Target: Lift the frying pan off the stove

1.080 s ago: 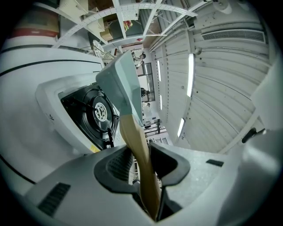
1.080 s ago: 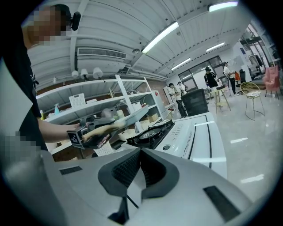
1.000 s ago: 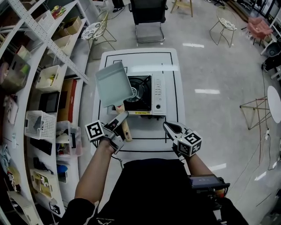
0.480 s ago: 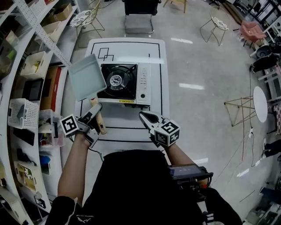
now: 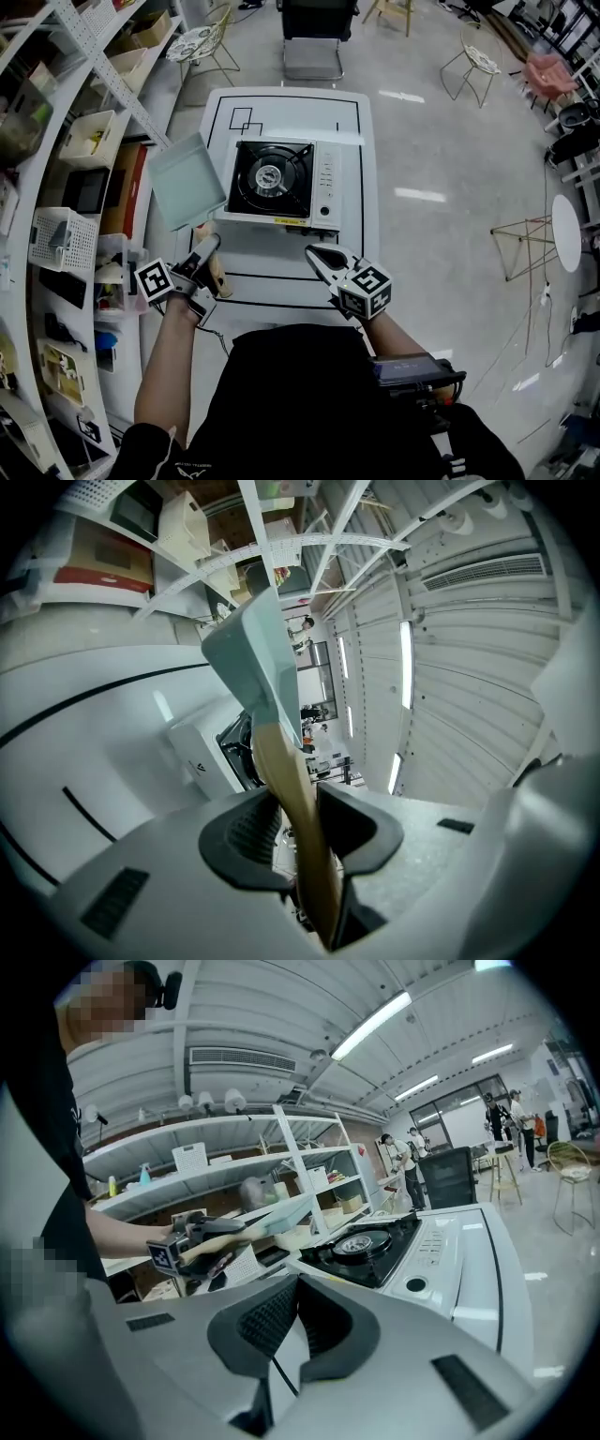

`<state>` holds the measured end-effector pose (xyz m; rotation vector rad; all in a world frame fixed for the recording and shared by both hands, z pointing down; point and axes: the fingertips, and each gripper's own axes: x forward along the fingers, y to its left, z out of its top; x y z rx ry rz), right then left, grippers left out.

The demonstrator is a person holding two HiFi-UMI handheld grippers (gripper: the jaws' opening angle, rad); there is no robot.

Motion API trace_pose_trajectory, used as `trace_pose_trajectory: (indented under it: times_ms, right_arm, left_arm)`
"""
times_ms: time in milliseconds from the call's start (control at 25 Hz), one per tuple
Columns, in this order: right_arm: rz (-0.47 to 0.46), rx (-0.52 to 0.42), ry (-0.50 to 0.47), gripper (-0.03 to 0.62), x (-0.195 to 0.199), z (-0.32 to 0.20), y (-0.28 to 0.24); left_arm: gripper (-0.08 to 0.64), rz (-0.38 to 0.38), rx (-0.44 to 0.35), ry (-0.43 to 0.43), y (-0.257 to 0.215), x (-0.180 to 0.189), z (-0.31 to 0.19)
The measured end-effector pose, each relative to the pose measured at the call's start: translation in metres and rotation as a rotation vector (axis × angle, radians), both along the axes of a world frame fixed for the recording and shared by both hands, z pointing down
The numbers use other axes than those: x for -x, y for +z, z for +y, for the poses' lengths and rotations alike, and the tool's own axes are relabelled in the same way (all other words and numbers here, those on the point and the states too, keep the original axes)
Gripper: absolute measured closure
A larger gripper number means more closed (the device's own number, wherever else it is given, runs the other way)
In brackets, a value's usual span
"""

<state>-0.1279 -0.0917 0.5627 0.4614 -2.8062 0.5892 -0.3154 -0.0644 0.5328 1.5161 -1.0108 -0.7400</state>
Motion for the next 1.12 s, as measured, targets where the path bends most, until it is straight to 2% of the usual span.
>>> trace_pose_trajectory:
  times_ms: [280,680,1120]
  right_arm:
    - [0.002,-0.047,-0.031,0.568,0.013,0.009,-0.003]
    - [-0.01,-0.053,-0.044,0.568,0.027,0.025,-0.003]
    - [-0.023,-0.054,-0.036,0.568,0.033,0.029,0.0]
  left_arm:
    - [0.439,0.006,0.011,-0.034,0.008,0.014,0.026]
    - [0.437,-0.002,0.023,-0.058,0.017,0.03,0.058]
    - [0.436,0.006,0.027,-0.072,0.024,0.038,0.071]
